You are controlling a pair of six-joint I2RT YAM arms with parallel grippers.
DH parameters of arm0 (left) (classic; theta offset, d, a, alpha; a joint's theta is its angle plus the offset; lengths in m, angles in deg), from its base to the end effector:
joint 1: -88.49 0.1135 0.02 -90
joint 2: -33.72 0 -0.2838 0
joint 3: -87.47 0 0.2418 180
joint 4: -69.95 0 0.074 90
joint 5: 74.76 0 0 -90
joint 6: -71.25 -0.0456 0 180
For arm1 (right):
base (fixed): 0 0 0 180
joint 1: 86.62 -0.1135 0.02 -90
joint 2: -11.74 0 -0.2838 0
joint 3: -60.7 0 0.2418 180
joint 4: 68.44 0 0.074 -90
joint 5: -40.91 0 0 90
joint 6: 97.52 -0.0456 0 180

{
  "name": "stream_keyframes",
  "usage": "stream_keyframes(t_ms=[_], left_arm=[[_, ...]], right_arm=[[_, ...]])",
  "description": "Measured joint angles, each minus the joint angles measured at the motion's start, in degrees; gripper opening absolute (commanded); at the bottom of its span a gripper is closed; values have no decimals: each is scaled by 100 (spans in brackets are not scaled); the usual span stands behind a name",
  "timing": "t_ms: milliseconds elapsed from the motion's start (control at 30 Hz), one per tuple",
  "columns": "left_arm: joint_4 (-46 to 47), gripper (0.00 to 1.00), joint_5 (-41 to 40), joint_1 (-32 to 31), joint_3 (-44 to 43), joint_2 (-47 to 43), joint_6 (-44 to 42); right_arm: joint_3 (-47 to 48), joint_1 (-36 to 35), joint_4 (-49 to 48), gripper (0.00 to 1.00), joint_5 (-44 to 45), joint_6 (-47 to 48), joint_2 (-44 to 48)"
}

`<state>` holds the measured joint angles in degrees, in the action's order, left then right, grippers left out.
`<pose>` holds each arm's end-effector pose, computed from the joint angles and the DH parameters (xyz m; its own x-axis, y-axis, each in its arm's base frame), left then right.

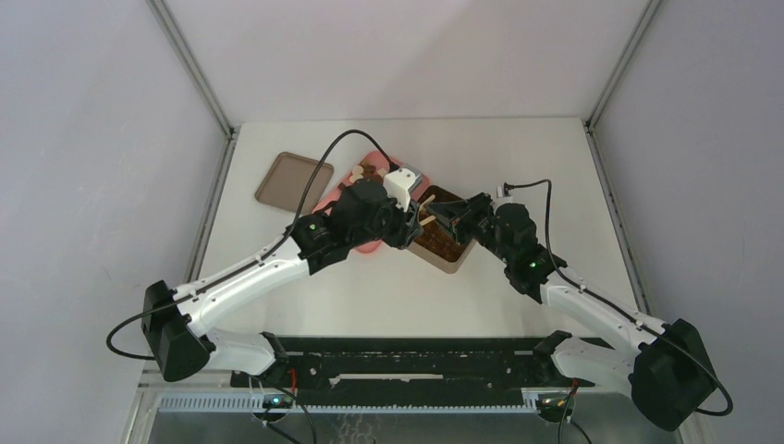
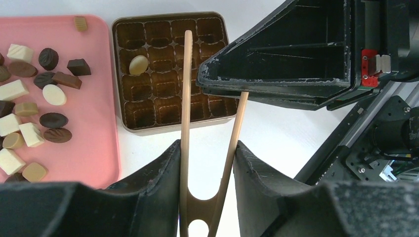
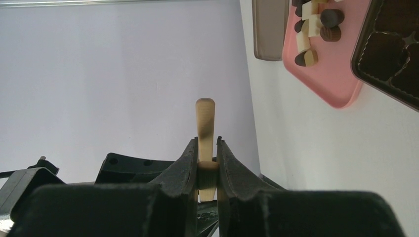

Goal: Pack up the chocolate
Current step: Adjust the clamp.

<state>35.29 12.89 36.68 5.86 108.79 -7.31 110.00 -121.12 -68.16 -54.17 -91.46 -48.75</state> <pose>0.1823 -0.2288 0.3589 -0.4369 0.2349 -0.8683 0.6900 0.7068 -0.1560 0.1909 0.1361 0.2898 -0.6494 0.7555 -0.0860 0.0959 0.1935 0.9764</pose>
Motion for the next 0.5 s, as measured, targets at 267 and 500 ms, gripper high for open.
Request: stream_keyframes(t_ms=[267,500], left_arm=[[-232,39,-166,63,0,-4,15],[-852,39,-289,348,-7,-4,15]], right_arm=[[105,98,487,45,-39,568,138],[470,643,1255,62,-210,1788,234]])
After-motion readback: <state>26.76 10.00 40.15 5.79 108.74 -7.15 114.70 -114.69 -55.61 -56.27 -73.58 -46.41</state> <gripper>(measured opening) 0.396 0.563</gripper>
